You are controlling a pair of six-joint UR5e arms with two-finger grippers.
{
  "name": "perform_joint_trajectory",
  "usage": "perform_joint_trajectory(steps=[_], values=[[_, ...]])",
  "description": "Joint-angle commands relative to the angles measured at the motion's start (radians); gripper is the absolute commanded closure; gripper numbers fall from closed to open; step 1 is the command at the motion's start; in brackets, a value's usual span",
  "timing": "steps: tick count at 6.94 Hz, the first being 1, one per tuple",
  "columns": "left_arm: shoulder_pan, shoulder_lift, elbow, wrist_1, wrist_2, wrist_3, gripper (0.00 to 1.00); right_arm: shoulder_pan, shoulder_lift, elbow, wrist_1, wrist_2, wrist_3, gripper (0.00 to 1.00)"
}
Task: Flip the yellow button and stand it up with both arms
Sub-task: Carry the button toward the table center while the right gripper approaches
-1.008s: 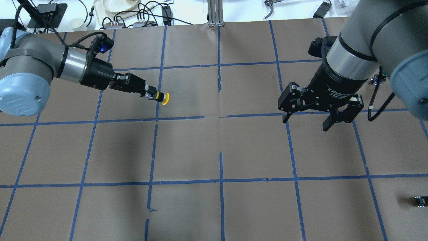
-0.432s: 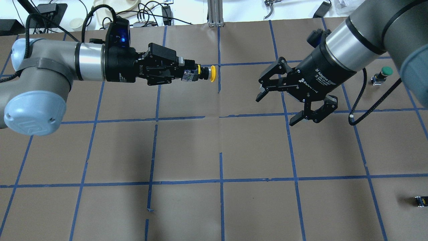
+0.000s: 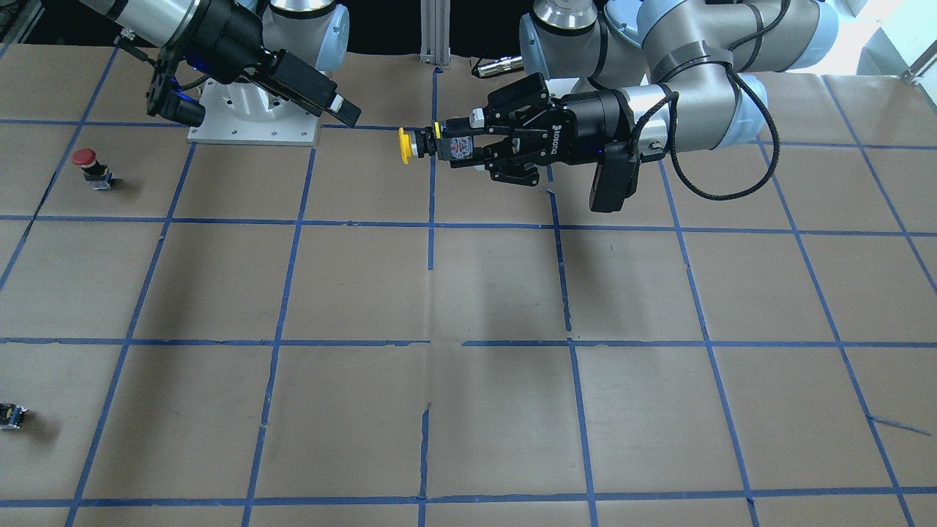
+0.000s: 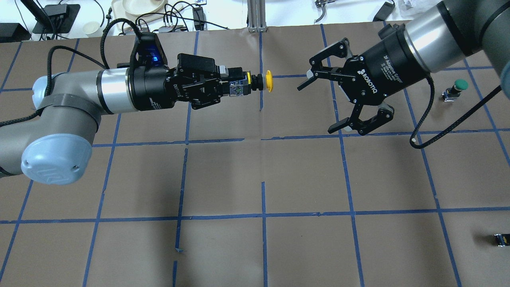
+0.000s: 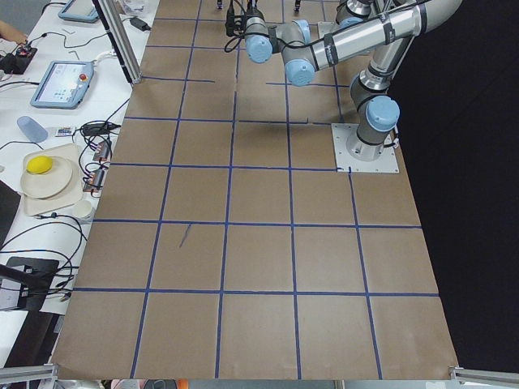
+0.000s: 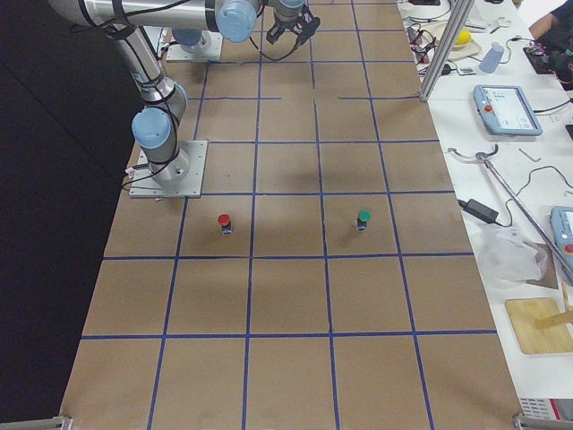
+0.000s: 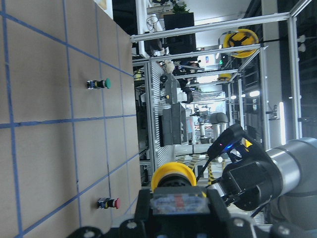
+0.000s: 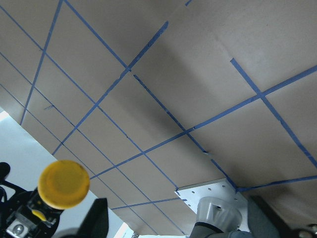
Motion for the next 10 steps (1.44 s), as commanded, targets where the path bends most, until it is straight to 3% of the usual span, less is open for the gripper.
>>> perform_joint_trajectory(steps=[1,4,7,10], values=[[-0.037,-0.007,-0.034,0.059,-0.046,0.0,0.99,-0.004,0.005,-0.004,-0.006,0.143,0.12,0.0],[-0.043,-0.01,-0.032,0.059,-0.047,-0.002,0.99,-0.003,0.024,0.009,-0.006,0.259,0.185,0.0],[-0.043,-0.013,-0.028,0.059,-0.049,-0.005,0.99,-0.001,0.059,0.052,0.002,0.259,0.233,0.0],[-0.043,-0.015,-0.025,0.061,-0.049,-0.003,0.99,0.0,0.062,0.06,0.007,0.317,0.277,0.03]])
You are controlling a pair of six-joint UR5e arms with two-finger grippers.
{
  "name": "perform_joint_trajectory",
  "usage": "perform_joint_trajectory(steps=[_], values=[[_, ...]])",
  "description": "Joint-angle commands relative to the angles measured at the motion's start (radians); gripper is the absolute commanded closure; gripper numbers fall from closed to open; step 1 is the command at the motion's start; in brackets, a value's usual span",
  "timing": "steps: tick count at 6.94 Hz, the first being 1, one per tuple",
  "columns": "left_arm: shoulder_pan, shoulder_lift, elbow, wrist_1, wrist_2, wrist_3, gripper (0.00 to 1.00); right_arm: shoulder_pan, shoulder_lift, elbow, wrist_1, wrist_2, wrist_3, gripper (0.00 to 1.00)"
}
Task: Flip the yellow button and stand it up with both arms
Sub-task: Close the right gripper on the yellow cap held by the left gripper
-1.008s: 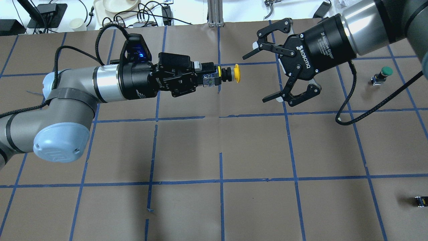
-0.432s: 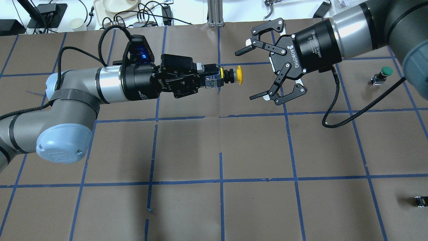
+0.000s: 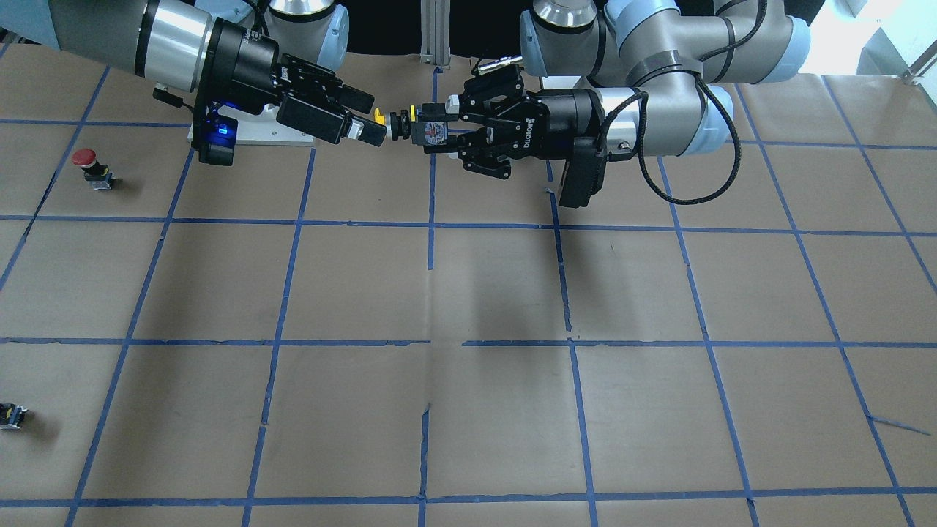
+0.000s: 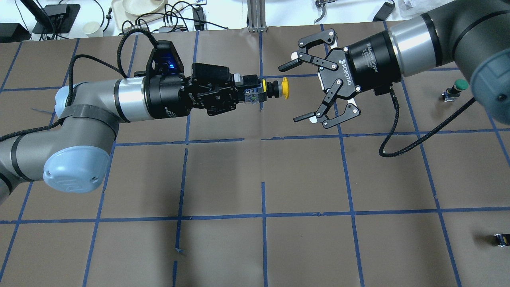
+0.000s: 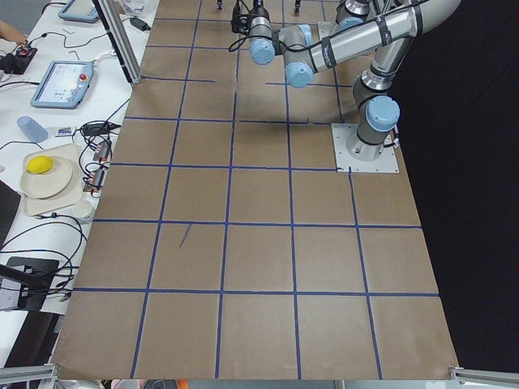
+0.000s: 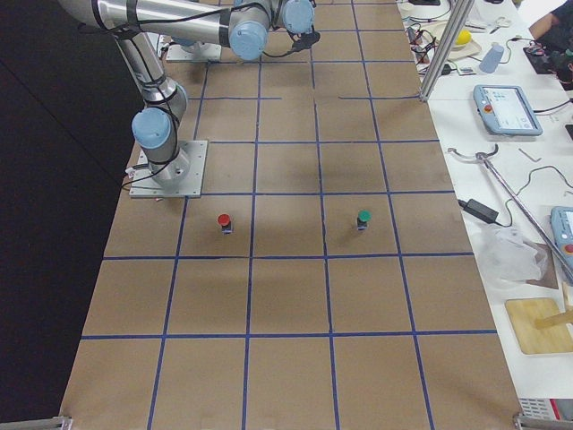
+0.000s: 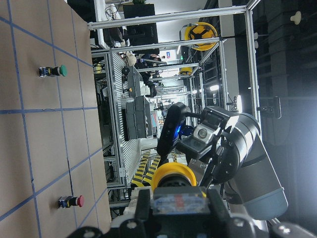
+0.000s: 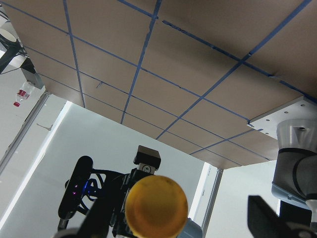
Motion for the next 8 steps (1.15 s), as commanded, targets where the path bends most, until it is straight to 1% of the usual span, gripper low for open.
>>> perform_joint_trajectory(steps=[1,3,5,6,7,8], values=[[0.0,0.0,0.002,0.001,0.0,0.0,0.99,0.0,0.002,0.006,-0.001,0.076,0.024,0.03],[0.0,0.002,0.0,0.001,0.0,0.0,0.99,0.0,0.034,0.032,-0.005,0.081,0.023,0.03],[0.0,0.002,-0.001,0.001,0.0,0.002,0.99,-0.001,0.035,0.026,-0.005,0.093,0.024,0.08],[0.0,0.002,0.0,0.001,0.0,0.0,0.99,-0.001,0.032,0.026,-0.001,0.114,0.026,0.1],[0.0,0.002,0.0,0.001,0.001,0.0,0.99,-0.001,0.029,0.026,0.001,0.116,0.03,0.1],[0.0,0.002,0.0,0.001,0.001,0.002,0.99,-0.003,0.028,0.025,0.002,0.116,0.03,0.14]])
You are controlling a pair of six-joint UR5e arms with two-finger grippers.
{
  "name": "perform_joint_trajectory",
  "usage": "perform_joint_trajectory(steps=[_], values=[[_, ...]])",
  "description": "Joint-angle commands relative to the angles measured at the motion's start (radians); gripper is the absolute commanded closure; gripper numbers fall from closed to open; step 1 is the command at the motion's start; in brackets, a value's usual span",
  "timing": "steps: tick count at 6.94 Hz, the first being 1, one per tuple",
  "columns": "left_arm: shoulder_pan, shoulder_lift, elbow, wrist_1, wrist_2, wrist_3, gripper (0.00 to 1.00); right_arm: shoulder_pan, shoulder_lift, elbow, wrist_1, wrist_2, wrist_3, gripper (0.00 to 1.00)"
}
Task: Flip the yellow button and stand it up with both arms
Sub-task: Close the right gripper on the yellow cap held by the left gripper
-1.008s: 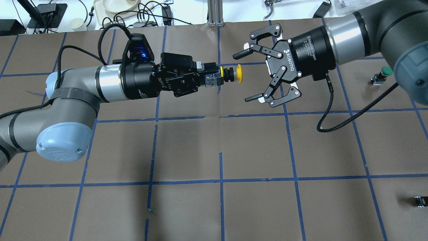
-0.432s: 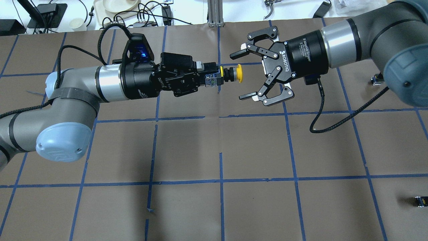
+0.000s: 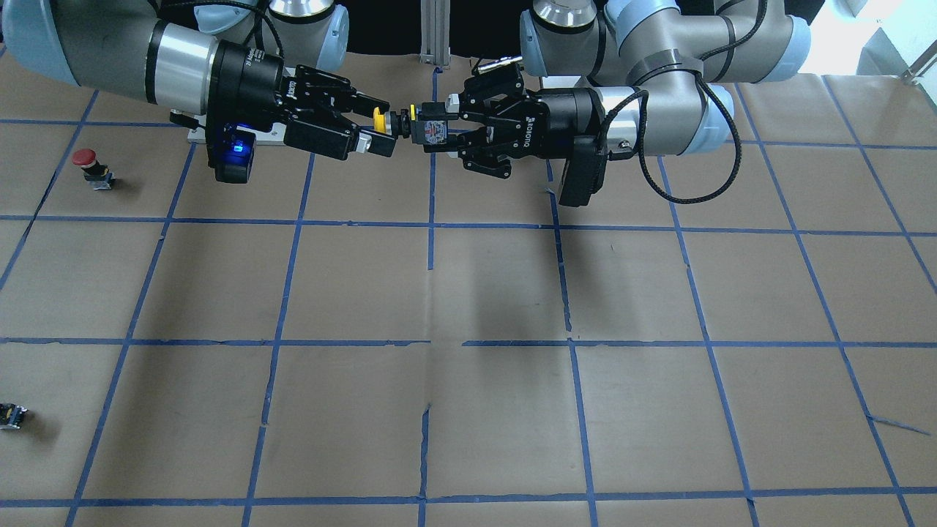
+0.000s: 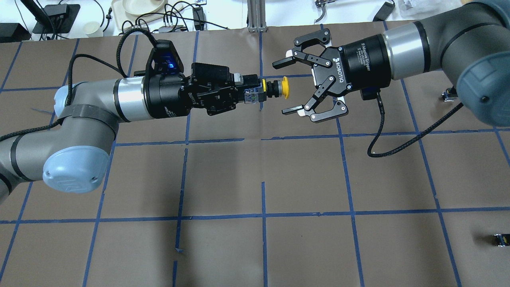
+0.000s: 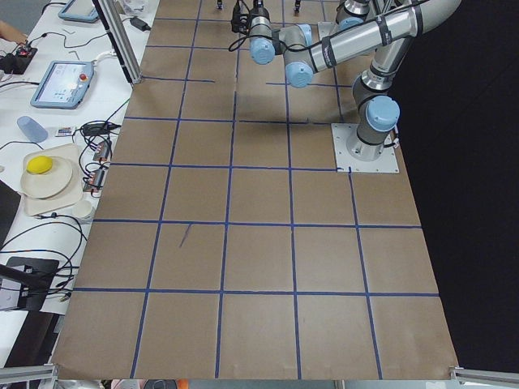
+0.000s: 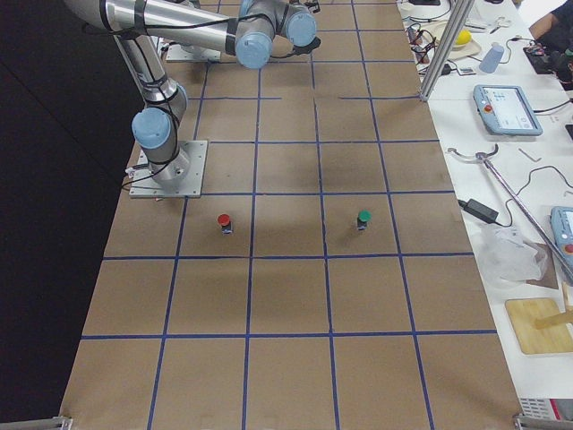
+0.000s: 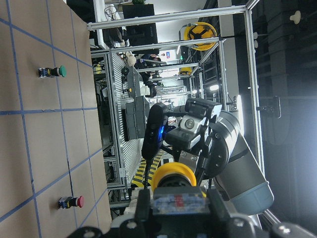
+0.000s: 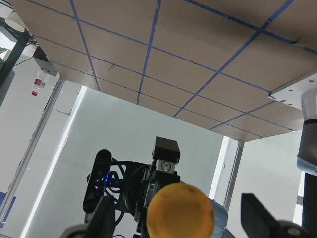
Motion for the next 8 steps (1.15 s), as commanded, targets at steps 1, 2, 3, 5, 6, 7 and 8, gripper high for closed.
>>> perform_joint_trajectory(steps=[1,2,3,5,6,7,8], values=[[0.0,0.003,0.0,0.002,0.001,0.0,0.99,-0.004,-0.001,0.003,0.002,0.003,0.002,0.28],[0.0,0.003,-0.001,0.003,0.002,0.001,0.99,-0.004,-0.001,0.003,0.002,0.003,0.002,0.48],[0.0,0.002,-0.001,0.003,0.004,0.001,0.99,-0.004,-0.001,0.003,0.002,0.003,0.0,0.59],[0.0,0.005,0.0,0.003,0.013,0.001,0.97,-0.006,-0.001,0.003,0.002,0.003,0.002,0.68],[0.0,0.005,0.0,0.003,0.014,0.0,0.89,-0.006,-0.001,0.003,0.002,0.003,0.002,0.71],[0.0,0.012,0.0,0.002,0.02,-0.003,0.53,-0.006,-0.001,0.003,0.002,0.003,0.002,0.71],[0.0,0.017,0.0,0.002,0.033,-0.051,0.19,-0.007,-0.001,0.0,0.002,0.002,0.002,0.71]])
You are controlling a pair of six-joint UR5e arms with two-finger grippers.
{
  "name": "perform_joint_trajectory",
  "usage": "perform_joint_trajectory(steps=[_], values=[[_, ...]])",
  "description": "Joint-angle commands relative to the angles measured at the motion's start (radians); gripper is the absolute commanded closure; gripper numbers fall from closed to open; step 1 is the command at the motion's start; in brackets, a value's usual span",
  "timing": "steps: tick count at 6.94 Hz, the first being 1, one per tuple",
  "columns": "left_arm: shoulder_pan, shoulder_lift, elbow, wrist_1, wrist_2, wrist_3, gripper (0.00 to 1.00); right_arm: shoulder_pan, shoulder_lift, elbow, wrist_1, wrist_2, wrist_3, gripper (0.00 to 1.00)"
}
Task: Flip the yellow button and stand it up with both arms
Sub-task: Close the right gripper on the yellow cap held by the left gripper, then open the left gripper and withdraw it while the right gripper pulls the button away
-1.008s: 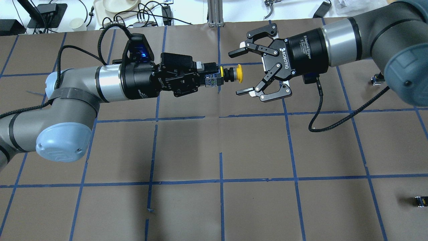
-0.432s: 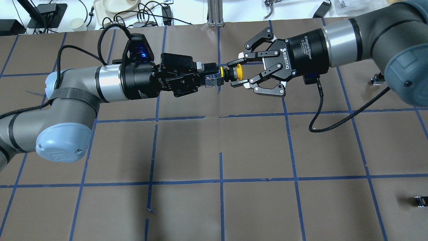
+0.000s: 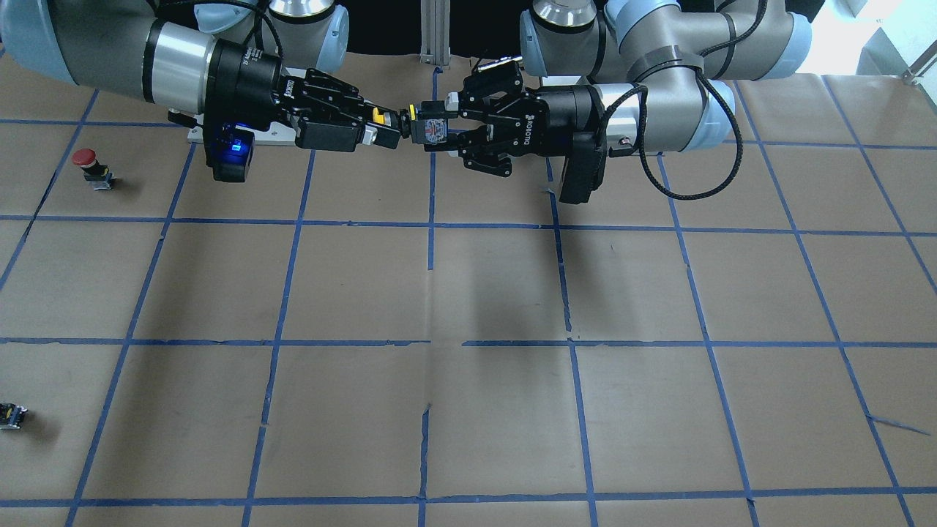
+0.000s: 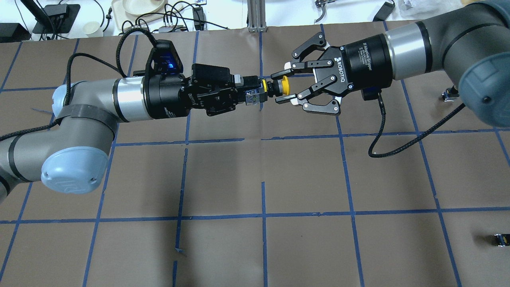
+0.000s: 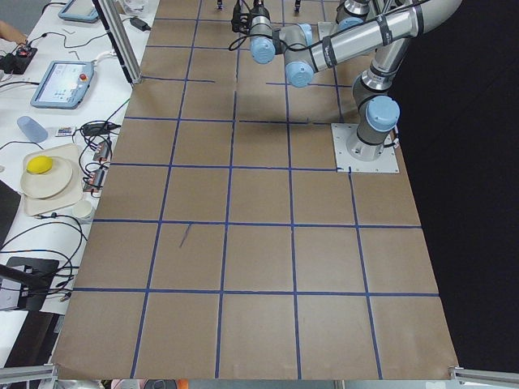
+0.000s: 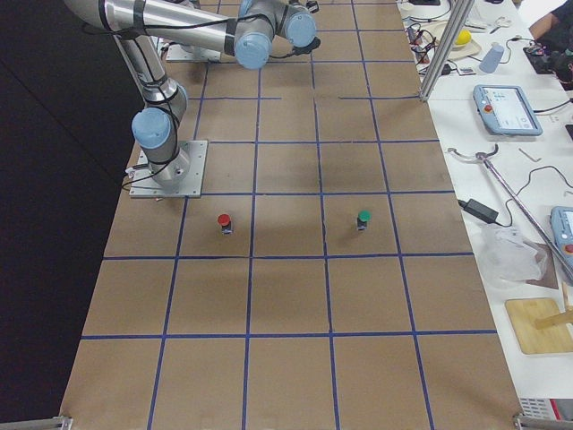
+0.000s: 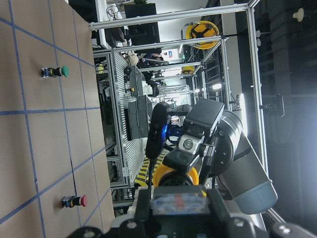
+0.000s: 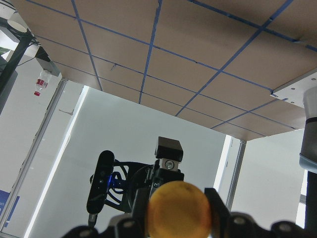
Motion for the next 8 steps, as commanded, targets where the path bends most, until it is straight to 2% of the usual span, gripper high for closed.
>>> perform_joint_trajectory(steps=[1,3,4,5,6,8], values=[[0.0,0.006,0.002,0.001,0.012,-0.047,0.18,-0.001,0.001,-0.002,-0.006,-0.004,0.0,0.72],[0.003,0.017,0.008,-0.001,0.032,-0.047,0.17,-0.03,0.0,-0.012,-0.006,-0.013,0.0,0.73],[0.012,0.015,0.023,-0.001,0.132,-0.055,0.17,-0.059,-0.003,-0.022,-0.009,-0.051,-0.003,0.73],[0.043,0.017,0.058,-0.001,0.271,-0.088,0.16,-0.068,-0.005,-0.033,-0.009,-0.131,-0.014,0.73],[0.082,0.015,0.093,-0.001,0.434,-0.09,0.15,-0.07,-0.009,-0.051,-0.009,-0.261,-0.081,0.72],[0.091,0.008,0.132,-0.007,0.704,-0.092,0.08,-0.072,-0.017,-0.061,0.002,-0.421,-0.231,0.72]])
